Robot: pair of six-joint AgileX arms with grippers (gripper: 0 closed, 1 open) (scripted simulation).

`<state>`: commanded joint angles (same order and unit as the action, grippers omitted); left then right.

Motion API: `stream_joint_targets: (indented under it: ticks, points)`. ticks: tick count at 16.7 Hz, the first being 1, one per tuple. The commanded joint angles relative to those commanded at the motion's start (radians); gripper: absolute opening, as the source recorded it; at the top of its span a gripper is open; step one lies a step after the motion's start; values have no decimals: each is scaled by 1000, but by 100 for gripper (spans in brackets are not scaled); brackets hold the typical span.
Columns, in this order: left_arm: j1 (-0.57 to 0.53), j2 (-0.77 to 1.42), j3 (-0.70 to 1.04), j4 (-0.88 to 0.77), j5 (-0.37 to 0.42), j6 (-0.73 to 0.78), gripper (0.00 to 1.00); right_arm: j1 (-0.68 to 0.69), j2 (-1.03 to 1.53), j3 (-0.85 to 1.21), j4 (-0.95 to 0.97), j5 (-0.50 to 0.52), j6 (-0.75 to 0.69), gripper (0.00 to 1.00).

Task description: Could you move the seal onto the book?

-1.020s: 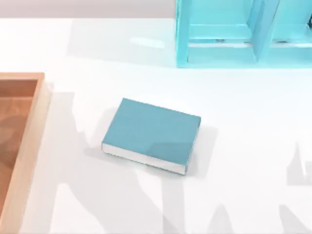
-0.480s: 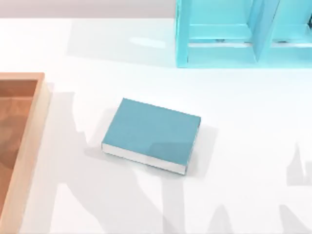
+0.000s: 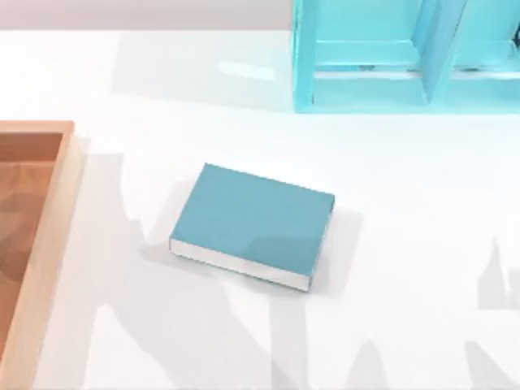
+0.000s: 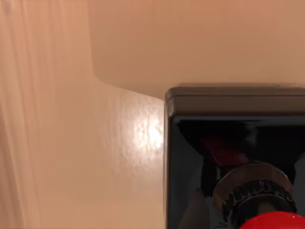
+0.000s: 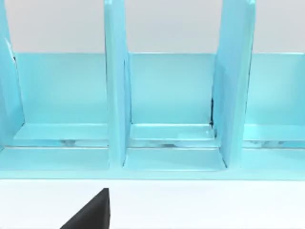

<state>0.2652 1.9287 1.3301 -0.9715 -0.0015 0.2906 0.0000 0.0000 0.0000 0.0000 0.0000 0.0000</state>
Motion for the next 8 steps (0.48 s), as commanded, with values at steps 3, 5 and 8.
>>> stream_joint_targets:
  ticks: [3,5,8]
  points:
    - [-14,-2,14,-15,0,-12,0,0,0,0,0,0,0,100]
    - [-54,-6,64,-70,-1,-55,0,0,0,0,0,0,0,100]
    - [-153,-19,183,-212,-1,-154,0,0,0,0,0,0,0,100]
